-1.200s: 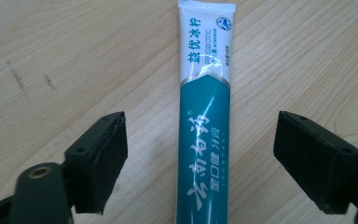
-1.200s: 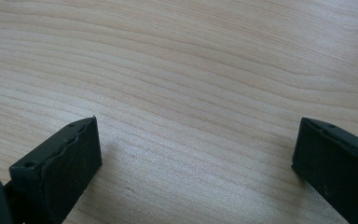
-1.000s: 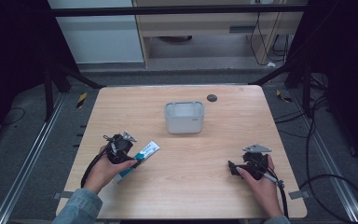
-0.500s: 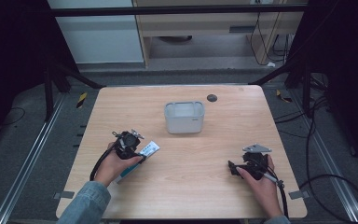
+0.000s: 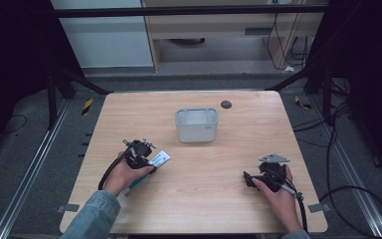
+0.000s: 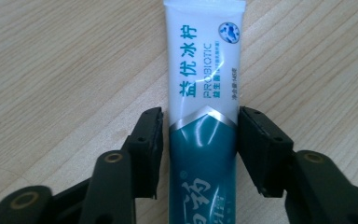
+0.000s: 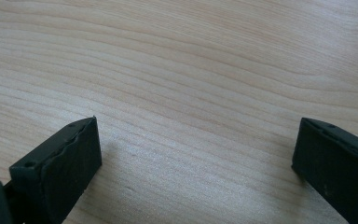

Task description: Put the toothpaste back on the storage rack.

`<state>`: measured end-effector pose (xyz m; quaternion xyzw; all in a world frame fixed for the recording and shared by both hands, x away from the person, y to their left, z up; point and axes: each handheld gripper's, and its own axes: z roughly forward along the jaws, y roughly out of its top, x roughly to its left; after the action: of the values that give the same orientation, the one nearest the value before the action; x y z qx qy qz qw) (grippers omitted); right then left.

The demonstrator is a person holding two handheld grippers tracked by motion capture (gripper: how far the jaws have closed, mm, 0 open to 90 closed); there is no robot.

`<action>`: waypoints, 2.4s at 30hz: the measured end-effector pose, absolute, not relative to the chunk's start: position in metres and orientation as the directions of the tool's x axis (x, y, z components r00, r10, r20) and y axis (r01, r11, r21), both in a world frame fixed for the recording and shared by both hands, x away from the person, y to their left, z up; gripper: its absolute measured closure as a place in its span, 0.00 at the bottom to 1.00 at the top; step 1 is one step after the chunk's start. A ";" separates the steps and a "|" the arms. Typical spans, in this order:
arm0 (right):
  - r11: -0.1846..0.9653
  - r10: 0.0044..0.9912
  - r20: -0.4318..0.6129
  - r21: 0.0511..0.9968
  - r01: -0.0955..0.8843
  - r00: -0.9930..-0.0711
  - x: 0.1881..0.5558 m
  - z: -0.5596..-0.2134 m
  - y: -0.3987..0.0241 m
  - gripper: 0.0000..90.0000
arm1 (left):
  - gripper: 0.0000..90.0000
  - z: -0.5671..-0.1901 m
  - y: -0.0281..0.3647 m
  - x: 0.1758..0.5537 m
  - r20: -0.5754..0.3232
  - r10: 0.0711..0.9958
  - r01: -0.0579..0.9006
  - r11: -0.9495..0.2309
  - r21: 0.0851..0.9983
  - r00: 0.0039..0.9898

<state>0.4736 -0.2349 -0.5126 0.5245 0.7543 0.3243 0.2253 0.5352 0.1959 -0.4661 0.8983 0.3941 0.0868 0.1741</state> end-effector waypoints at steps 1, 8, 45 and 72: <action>0.239 0.937 0.000 0.726 0.645 -0.348 0.474 -0.513 -0.235 0.02 | 0.59 -0.466 0.195 0.535 0.021 0.733 0.674 -0.635 0.377 0.680; 0.239 0.937 0.000 0.726 0.645 -0.348 0.474 -0.513 -0.235 0.02 | 0.62 -0.466 0.192 0.536 0.032 0.731 0.677 -0.646 0.354 0.681; 0.239 0.937 0.000 0.726 0.645 -0.348 0.474 -0.513 -0.235 0.02 | 0.87 -0.426 0.209 0.528 0.050 0.730 0.637 -0.625 0.451 0.682; 0.241 0.937 0.000 0.725 0.645 -0.350 0.473 -0.512 -0.235 0.02 | 0.87 -0.386 0.195 0.533 0.071 0.721 0.542 -0.577 0.611 0.689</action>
<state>0.4734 -0.2345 -0.5124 0.5238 0.7550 0.3240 0.2249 0.5331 0.1949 -0.3860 0.8739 0.3613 0.1582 0.2843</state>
